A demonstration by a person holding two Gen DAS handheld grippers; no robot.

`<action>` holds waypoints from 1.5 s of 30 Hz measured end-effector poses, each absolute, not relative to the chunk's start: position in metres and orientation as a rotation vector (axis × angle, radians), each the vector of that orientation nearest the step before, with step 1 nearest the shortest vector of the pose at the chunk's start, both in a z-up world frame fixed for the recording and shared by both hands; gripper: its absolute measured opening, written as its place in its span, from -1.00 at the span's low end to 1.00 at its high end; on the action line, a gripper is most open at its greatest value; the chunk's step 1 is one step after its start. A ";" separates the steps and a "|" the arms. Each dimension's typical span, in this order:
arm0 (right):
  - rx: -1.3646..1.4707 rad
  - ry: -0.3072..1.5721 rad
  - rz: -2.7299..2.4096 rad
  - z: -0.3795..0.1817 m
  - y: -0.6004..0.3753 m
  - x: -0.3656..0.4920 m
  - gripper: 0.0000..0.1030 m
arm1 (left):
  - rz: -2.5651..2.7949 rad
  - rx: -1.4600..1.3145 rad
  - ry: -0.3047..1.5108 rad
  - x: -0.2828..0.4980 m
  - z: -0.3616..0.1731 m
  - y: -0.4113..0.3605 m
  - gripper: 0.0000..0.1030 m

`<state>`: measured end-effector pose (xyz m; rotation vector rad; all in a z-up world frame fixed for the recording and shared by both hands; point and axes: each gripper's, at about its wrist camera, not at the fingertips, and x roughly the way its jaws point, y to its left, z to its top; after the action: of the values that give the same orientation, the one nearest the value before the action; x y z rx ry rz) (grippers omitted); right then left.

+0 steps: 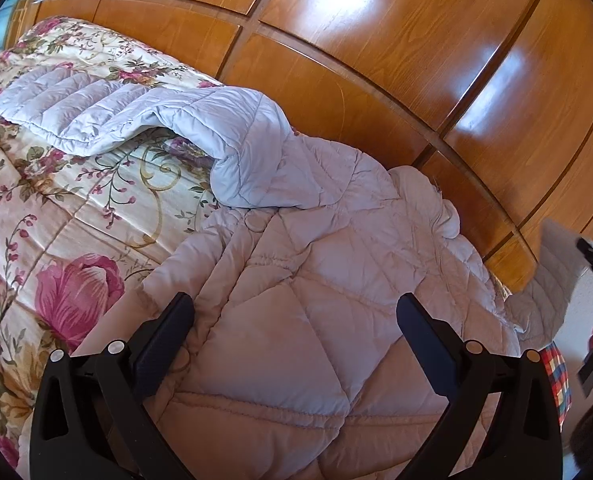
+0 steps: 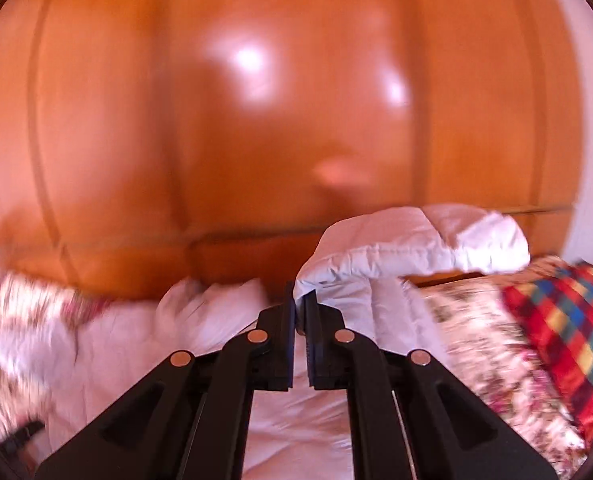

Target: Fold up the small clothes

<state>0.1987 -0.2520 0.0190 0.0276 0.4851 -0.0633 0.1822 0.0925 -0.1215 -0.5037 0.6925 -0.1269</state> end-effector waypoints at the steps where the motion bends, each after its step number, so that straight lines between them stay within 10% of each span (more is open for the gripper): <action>1: 0.015 0.511 -0.038 0.009 -0.238 0.203 -0.93 | -0.127 -0.503 0.695 0.182 -0.122 0.092 0.94; 6: -0.069 0.696 0.108 -0.060 -0.164 0.217 -0.88 | -0.124 -0.494 0.700 0.182 -0.123 0.092 0.94; 8: -0.108 0.820 0.178 -0.093 -0.140 0.221 -0.68 | -0.124 -0.493 0.702 0.182 -0.123 0.092 0.94; 10: -0.099 0.913 0.241 -0.112 -0.129 0.221 0.04 | -0.125 -0.494 0.703 0.182 -0.123 0.092 0.94; 17: 0.274 0.851 0.325 -0.090 -0.199 0.173 0.24 | -0.100 -0.499 0.745 0.185 -0.118 0.091 0.94; 29: 1.189 0.548 -0.014 -0.139 -0.396 0.159 0.00 | -0.366 -0.207 0.664 0.192 -0.041 -0.045 0.94; 36: 1.173 0.498 -0.054 -0.171 -0.413 0.160 -0.71 | -0.450 0.079 0.697 0.224 -0.051 -0.151 0.94; 45: 1.031 0.486 -0.046 -0.162 -0.402 0.158 -0.70 | -0.404 0.315 0.721 0.268 -0.088 -0.212 0.84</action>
<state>0.1576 -0.4015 -0.1625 1.0307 0.4855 -0.0459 0.2680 -0.2121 -0.0884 0.3148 0.7212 -0.4035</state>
